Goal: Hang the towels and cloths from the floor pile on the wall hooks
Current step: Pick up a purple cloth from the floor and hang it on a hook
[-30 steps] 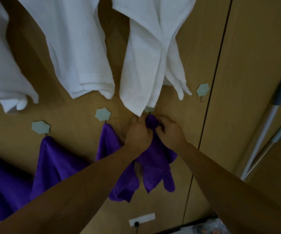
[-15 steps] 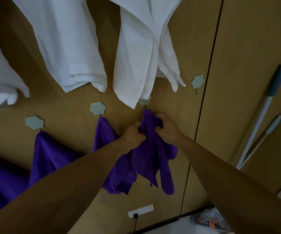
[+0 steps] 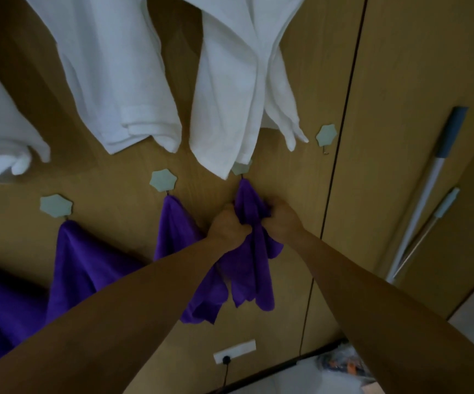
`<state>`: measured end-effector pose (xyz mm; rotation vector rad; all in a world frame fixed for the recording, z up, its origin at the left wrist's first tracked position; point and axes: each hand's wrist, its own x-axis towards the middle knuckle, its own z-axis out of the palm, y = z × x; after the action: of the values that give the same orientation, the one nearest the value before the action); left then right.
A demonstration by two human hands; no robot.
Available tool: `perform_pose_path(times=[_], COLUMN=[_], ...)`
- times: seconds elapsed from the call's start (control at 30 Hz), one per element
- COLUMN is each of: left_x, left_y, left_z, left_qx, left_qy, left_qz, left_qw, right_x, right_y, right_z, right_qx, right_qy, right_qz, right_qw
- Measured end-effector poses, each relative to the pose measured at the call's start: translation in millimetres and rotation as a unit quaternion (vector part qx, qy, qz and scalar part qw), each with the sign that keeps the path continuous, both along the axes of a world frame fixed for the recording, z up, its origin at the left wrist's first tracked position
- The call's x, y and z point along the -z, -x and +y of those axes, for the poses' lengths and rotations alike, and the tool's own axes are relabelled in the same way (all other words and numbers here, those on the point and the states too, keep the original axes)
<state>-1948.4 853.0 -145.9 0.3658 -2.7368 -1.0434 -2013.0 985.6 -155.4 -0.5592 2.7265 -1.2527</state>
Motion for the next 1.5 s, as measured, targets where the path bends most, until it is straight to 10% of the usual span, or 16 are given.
perform_pose_path(times=[0.33, 0.63, 1.07, 1.5], left_x=[-7, 34, 177, 418], left_y=[-50, -147, -278, -379], left_z=[-7, 7, 109, 205], left_qx=[0.005, 0.208, 0.464, 0.492], left_qy=[0.081, 0.197, 0.204, 0.228], left_qz=[0.013, 0.010, -0.227, -0.394], left_qw=[0.997, 0.958, 0.832, 0.742], right_x=[6, 40, 172, 418], right_y=[-81, -229, -433, -574], right_z=[43, 62, 175, 257], right_qx=[0.106, 0.187, 0.316, 0.323], right_qy=[-0.047, -0.109, -0.097, -0.100], right_qz=[-0.009, -0.039, -0.229, -0.440], right_qw=[0.993, 0.976, 0.916, 0.832])
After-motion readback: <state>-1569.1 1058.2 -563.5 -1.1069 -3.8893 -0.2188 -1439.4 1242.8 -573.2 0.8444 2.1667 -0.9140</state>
